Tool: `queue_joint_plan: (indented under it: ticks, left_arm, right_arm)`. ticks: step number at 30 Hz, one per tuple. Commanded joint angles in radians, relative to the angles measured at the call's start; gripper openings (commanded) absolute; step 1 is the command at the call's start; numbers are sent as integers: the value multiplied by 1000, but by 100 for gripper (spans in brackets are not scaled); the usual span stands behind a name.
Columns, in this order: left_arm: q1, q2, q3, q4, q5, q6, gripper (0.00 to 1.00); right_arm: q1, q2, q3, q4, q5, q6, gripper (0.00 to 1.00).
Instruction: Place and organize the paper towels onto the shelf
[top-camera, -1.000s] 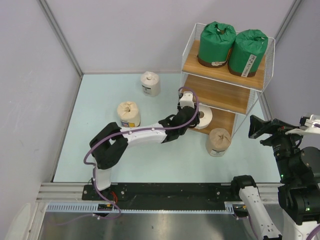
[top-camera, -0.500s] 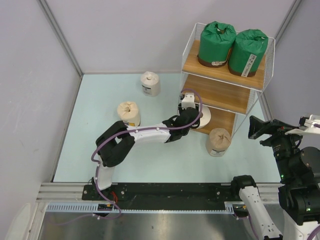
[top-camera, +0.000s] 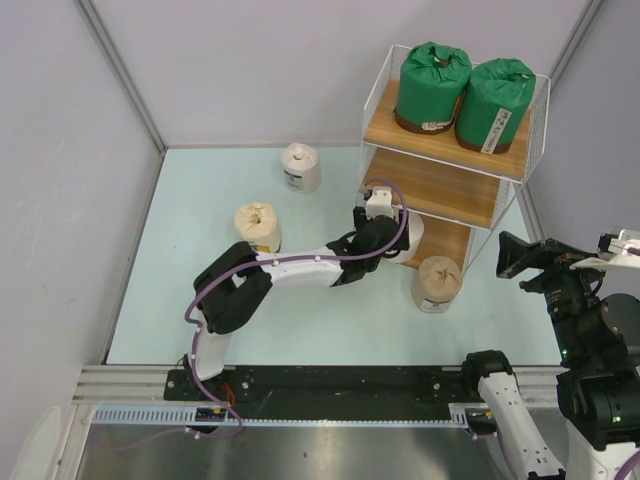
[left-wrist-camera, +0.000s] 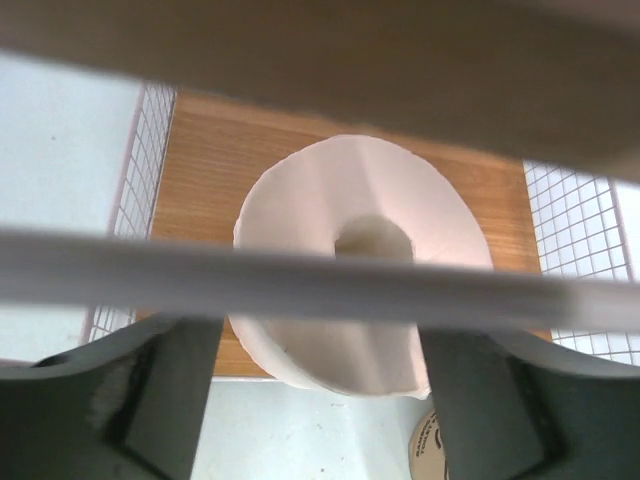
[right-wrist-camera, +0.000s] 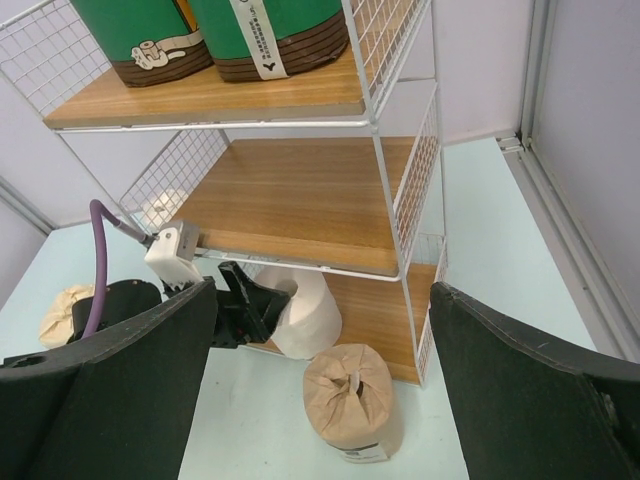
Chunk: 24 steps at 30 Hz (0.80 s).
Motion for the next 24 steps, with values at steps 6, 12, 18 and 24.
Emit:
queue_joint_plan:
  ticks: [6,12,18,24]
  left_arm:
    - [19,-43,13,71,10,-19,100]
    - [19,-119,-47,92,54,-42,100]
    - [12,-196,-110,108,103,-35,100]
    - [-31,-308,-192,94,97,22,100]
  right_arm:
    - [6,-8,4,6,4,-15,92]
    - [6,-17,4,3,4,-6,92]
    - [6,-28,4,0,1,-1,91]
    - [6,-59,4,-1,25,-12,91]
